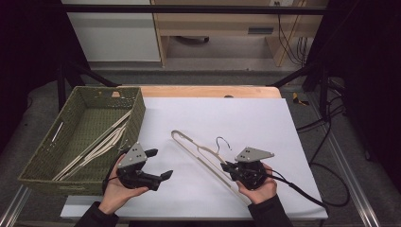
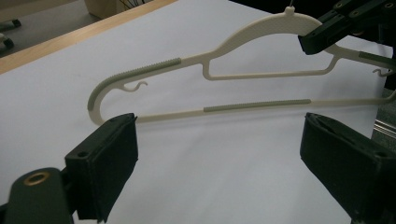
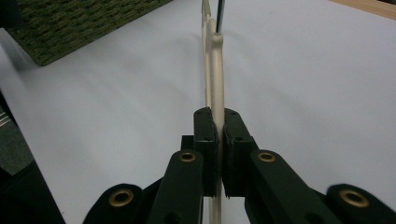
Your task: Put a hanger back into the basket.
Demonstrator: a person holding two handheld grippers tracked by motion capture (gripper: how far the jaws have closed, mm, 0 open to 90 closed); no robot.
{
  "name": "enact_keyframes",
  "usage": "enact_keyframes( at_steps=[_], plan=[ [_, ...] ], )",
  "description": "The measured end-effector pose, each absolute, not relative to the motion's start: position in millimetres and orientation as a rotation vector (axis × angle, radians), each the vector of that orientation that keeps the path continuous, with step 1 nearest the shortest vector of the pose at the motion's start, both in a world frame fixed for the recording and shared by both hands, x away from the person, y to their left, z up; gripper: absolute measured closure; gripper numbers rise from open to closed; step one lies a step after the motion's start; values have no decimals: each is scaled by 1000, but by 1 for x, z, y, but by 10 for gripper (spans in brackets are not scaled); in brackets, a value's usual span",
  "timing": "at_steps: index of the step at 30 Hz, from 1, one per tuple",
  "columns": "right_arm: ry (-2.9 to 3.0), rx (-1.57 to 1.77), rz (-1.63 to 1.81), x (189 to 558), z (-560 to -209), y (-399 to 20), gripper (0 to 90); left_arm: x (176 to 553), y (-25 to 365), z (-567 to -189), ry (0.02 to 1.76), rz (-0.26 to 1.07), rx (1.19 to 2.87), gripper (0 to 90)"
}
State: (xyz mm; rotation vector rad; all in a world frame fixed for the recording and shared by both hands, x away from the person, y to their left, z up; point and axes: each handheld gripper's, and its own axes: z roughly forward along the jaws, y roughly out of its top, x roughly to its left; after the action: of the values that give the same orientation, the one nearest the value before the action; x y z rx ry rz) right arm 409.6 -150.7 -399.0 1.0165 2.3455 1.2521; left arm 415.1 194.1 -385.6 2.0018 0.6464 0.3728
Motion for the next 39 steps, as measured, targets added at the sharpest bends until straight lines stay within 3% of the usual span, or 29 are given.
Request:
enact_keyframes(
  at_steps=[13, 24, 26, 33, 36, 39],
  plan=[
    [2503, 800, 1404, 403, -387, -127, 868, 429, 167, -379, 553, 326, 2071, 156],
    [2578, 709, 1420, 396, -386, -121, 868, 430, 143, -388, 405, 274, 2208, 513],
    [2596, 695, 1415, 396, -387, -120, 868, 430, 145, -388, 404, 261, 2203, 623],
    [2610, 683, 1408, 396, -389, -117, 855, 425, 147, -387, 361, 255, 2258, 694],
    [2548, 714, 1367, 396, -388, -118, 789, 421, 148, -386, 347, 205, 2260, 773],
    [2514, 716, 1345, 397, -389, -119, 758, 417, 146, -386, 360, 199, 2259, 796]
  ],
)
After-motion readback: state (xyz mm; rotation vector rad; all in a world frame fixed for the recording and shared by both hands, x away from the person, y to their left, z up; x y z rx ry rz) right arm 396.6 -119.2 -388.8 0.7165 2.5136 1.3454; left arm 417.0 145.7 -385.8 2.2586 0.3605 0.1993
